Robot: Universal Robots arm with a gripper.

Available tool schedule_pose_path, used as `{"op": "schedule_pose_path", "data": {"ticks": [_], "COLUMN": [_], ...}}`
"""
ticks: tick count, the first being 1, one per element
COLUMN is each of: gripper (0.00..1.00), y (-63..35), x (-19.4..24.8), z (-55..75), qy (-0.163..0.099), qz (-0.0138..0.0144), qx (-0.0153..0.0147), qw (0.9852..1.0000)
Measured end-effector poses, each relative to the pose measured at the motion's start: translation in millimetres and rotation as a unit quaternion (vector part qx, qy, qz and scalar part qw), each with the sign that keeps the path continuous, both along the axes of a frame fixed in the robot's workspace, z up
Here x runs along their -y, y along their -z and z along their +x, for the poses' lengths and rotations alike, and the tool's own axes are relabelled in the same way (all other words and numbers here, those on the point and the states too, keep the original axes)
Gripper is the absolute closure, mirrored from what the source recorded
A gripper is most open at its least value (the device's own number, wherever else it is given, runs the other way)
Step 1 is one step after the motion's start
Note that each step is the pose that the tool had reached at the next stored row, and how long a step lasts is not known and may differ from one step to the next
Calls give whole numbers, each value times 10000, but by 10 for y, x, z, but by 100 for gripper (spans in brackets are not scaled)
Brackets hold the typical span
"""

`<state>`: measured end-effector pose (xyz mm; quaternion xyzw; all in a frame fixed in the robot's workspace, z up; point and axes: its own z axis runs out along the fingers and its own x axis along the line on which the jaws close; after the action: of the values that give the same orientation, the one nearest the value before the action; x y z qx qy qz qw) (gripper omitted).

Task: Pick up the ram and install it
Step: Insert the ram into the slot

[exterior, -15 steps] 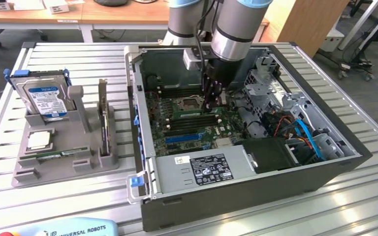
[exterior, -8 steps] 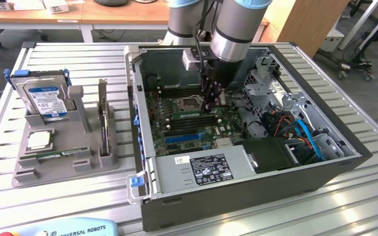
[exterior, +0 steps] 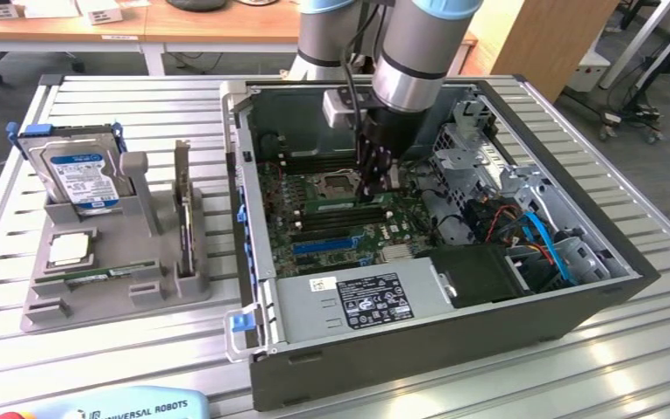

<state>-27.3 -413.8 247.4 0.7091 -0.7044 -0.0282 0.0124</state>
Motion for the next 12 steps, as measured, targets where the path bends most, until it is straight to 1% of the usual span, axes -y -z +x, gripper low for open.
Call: {"op": "schedule_pose_path", "data": {"ticks": [5,12], "gripper": [88,88], "y": [21,85], "x": [10,11], "z": [0,0], "qy": [0,-1], "qz": [-2,-1], "qx": [-1,0], "qw": [10000,10000]}}
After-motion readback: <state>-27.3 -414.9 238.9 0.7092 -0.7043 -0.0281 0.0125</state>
